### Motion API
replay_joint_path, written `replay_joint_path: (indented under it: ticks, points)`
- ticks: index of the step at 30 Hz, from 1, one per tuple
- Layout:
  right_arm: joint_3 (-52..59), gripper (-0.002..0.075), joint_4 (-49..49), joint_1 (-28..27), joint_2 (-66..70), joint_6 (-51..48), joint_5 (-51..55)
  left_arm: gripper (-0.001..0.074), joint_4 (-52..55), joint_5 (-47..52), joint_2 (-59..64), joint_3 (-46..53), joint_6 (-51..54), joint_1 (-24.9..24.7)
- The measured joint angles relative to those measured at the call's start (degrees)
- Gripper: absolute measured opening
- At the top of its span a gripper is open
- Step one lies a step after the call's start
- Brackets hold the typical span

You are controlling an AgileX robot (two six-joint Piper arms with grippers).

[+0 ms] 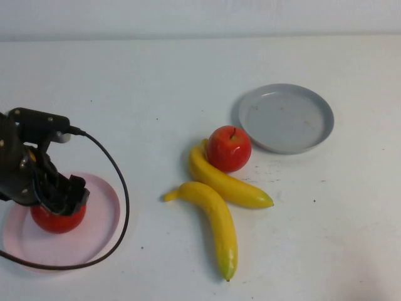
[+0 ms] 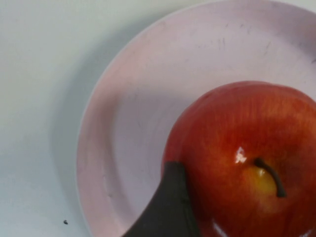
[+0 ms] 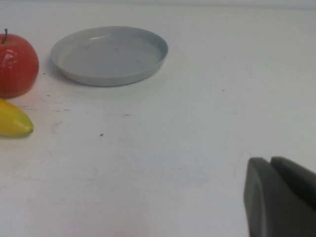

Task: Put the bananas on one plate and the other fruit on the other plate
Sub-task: Put one type of fruit in the left plate

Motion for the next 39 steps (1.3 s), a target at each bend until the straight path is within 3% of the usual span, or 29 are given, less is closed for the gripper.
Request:
replay_joint_path:
  ticks: [9, 16, 26, 31, 36, 39]
  points:
    - [0.0, -0.0015, 0.0, 0.0, 0.0, 0.0, 0.0, 0.0664, 0.53, -1.39, 0.93, 0.0, 0.0, 0.09]
    - [0.0, -0.0015, 0.0, 0.0, 0.0, 0.0, 0.0, 0.0666, 0.95, -1.8, 0.61, 0.0, -0.09, 0.09]
    - [0.0, -0.0015, 0.0, 0.0, 0.0, 0.0, 0.0, 0.0666, -2.45, -2.09, -9.6, 0.0, -2.31, 0.09]
    - [0.0, -0.0015, 0.0, 0.0, 0.0, 0.0, 0.0, 0.0666, -15.41, -6.51, -11.05, 0.0, 9.97, -1.13]
    - [0.0, -0.0015, 0.0, 0.0, 0.0, 0.0, 0.0, 0.0666, -27.95, -12.95, -7.63, -0.43, 25.34, -7.4]
    - [0.0, -0.0015, 0.0, 0.0, 0.0, 0.0, 0.0, 0.0666, -31.69, -13.41, -3.4, -3.42, 29.2, -10.58]
